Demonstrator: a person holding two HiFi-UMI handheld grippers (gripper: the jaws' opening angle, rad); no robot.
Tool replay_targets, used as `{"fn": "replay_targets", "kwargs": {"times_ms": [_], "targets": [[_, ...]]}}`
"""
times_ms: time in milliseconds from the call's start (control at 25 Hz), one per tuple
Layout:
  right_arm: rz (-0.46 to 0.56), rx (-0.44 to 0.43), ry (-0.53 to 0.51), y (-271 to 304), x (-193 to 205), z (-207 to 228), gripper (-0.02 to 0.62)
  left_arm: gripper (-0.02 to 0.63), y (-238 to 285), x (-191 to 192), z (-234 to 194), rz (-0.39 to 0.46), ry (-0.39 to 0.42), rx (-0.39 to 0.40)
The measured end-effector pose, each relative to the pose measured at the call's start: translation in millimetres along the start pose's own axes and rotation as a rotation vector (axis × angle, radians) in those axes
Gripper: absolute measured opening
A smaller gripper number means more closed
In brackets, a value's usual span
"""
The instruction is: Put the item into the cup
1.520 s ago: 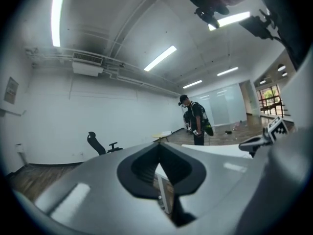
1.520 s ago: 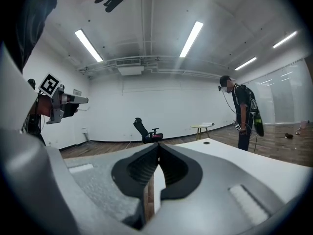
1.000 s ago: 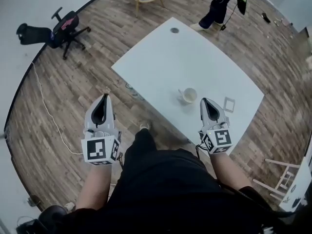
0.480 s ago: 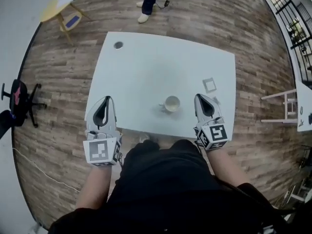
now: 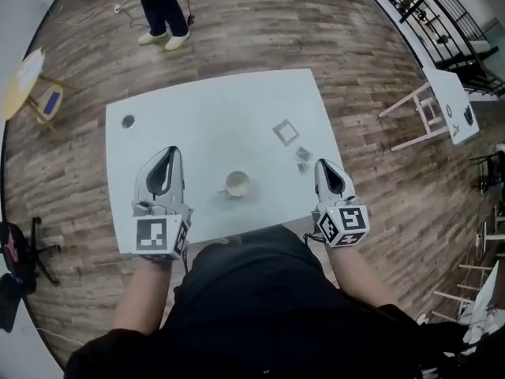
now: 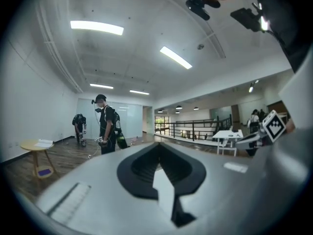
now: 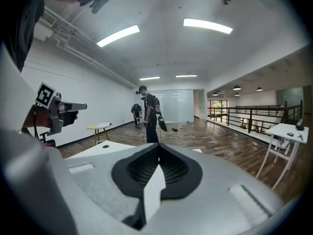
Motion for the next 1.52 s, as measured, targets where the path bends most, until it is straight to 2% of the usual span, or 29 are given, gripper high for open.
{"fn": "replay_targets", "kwargs": {"times_ms": [200, 320, 520, 720, 840, 1240, 1520], "targets": [[-0.008, 0.005, -0.061, -1, 17, 7, 0.000, 0.006, 14, -4, 30, -0.003, 0.058, 0.050], [-0.025, -0.005, -0.035, 5, 32, 13, 0.000, 0.006, 15, -5, 39, -0.013, 0.058, 0.061], [-0.119, -0.013, -0.109, 25, 71, 18, 0.000, 0.006, 16, -4, 39, -0.062, 0.078, 0.031], [-0.176, -0.021, -0.097, 41, 96, 21, 0.000, 0.006, 16, 2, 39, -0.067, 0.082, 0.046], [-0.219, -0.031, -0.077, 50, 113, 23, 0.042, 0.006, 15, 13, 39, -0.099, 0.063, 0.044], [-0.302, -0.029, -0.014, 69, 144, 33, 0.108, 0.006, 16, 29, 33, -0.170, 0.054, 0.023], [-0.339, 0.026, 0.012, 74, 161, 44, 0.156, 0.006, 23, 22, 32, -0.174, 0.062, 0.015]]}}
Point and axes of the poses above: the fingertips, and each gripper's own axes: y forward along the fingers, z to its right, x out of its underside, the point moved 1 cm from there along -y, backward along the fingers, and after that the axes turned 12 degrees about -z, right-handed, at the moved point
